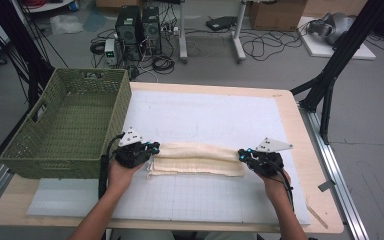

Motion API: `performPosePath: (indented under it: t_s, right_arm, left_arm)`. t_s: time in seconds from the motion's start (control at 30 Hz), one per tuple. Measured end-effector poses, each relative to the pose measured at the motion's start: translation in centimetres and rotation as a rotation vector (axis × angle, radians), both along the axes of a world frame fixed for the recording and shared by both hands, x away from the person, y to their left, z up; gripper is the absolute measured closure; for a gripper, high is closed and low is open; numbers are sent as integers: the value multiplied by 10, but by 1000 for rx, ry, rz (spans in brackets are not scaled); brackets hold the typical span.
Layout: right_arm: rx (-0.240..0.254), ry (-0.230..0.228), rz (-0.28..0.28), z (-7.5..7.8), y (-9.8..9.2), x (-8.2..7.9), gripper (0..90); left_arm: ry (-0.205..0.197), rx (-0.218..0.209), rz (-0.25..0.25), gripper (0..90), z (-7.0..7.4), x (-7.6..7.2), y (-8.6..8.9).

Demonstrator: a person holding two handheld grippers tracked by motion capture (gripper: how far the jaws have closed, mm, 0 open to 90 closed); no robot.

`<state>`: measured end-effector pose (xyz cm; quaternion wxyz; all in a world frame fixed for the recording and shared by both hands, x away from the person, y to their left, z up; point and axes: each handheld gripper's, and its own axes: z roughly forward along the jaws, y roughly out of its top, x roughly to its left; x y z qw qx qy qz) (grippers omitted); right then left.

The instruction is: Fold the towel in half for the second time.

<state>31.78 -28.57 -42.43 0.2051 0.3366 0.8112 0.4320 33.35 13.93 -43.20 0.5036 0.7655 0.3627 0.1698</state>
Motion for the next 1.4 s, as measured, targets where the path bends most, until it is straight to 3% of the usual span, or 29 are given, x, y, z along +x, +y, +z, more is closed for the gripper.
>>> performPosePath:
  t_s: [0.23,0.5,0.6,0.67,0.73,0.8,0.93,1.03,1.2,1.27,1.4]
  right_arm:
    - [-2,-4,15,-5,-1,-15,850]
    - [-16,7,36,-8,-2,-26,848]
    - [-33,12,44,-9,-1,-29,848]
    - [-39,20,47,-10,-2,-30,847]
    - [-45,24,47,-10,-1,-31,847]
    - [-50,24,51,-10,-1,-32,846]
    - [-63,33,64,-10,1,-33,846]
    - [-85,40,65,-10,1,-34,846]
    - [-83,54,67,-11,-1,-35,834]
    - [-80,57,76,-9,-2,-35,788]
    - [-9,22,37,9,-3,-34,653]
  left_arm:
    - [23,35,-27,837,-7,-12,-1]
    - [76,30,-34,804,-11,-21,5]
    - [103,7,-40,731,-8,-22,7]
    - [88,-15,-31,641,-2,-22,8]
    - [72,-70,-12,530,7,-20,7]
    - [53,-101,-15,492,13,-18,5]
    - [58,-80,-28,491,12,-11,-5]
    - [101,-62,-26,524,4,-4,-11]
    - [163,25,-49,586,-4,-3,-18]
    - [161,58,-62,585,-6,-4,-21]
    - [151,59,-56,596,-11,-7,-23]
